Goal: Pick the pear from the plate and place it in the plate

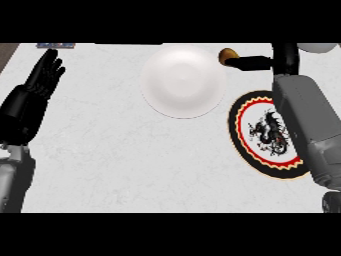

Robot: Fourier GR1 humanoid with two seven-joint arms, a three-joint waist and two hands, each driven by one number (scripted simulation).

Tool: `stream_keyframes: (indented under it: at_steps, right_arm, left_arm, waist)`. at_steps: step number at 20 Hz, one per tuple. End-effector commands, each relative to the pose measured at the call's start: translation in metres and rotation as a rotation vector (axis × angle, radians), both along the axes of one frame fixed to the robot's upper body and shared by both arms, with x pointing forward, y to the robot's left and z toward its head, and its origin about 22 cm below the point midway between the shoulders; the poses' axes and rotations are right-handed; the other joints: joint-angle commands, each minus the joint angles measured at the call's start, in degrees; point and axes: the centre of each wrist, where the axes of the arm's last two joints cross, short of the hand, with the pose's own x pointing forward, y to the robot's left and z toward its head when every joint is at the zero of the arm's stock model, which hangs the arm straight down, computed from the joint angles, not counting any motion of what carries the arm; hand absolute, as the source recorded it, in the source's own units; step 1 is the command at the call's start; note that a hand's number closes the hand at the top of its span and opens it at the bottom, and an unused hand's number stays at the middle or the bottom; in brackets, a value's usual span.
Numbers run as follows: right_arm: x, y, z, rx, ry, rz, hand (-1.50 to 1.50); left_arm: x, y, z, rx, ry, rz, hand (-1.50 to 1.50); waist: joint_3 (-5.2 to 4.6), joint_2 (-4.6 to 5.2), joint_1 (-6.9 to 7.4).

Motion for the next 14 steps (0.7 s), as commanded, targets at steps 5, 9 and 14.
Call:
stream_keyframes:
  at_steps: [5,9,14]
  right_arm:
    - [-0.019,-0.072,-0.006,-0.046,0.005,0.036,-1.5]
    - [-0.031,-0.098,-0.013,-0.061,-0.005,0.06,-1.5]
    - [-0.045,-0.106,-0.033,-0.114,-0.035,-0.004,-1.5]
  left_arm:
    - [0.002,0.002,0.0,0.009,0.002,0.013,0.0]
    - [0.005,0.001,0.0,-0.004,0.007,-0.001,0.0]
    - [-0.005,0.012,-0.02,0.004,-0.001,0.001,0.0]
  waist:
    - [-0.02,-0.17,-0.52]
    - [-0.01,-0.16,-0.52]
    - [-0.02,-0.14,-0.47]
